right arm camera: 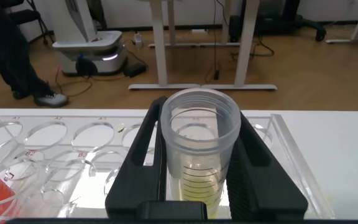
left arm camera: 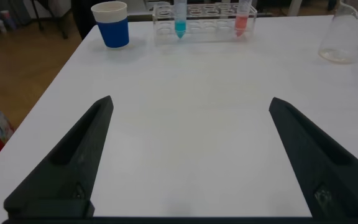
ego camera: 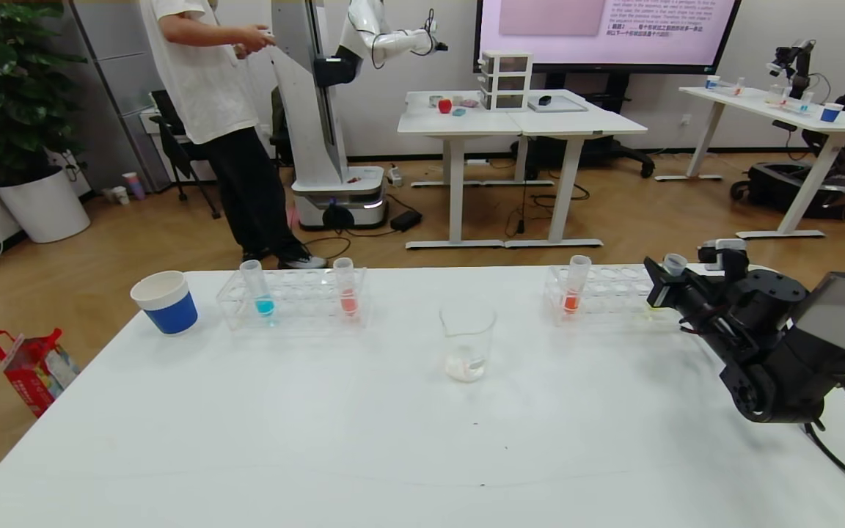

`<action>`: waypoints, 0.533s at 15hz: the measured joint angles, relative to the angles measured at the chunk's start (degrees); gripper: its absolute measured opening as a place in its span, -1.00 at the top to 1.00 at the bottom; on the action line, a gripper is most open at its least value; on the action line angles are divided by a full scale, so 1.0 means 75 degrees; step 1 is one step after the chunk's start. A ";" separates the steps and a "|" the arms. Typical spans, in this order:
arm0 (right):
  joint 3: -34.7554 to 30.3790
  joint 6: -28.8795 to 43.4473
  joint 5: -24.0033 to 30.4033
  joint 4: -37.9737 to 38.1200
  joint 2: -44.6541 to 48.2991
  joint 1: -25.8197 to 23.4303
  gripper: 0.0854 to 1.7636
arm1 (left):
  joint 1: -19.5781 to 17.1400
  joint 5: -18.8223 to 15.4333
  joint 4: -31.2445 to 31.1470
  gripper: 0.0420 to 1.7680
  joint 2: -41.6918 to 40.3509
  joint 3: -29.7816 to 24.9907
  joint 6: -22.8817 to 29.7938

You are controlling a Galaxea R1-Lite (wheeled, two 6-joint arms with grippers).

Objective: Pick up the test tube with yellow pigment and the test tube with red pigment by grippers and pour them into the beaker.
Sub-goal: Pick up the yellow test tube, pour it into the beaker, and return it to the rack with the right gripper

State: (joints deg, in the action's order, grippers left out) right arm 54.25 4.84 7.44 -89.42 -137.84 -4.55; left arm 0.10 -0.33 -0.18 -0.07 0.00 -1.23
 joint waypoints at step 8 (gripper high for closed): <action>0.0088 -0.0195 0.0026 0.0692 0.0874 0.0026 0.47 | -0.0003 -0.0003 0.0000 -0.98 0.0000 0.0000 0.0000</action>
State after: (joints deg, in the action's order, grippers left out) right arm 54.91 3.38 7.63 -84.22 -131.28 -4.35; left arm 0.07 -0.35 -0.18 -0.07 0.00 -1.23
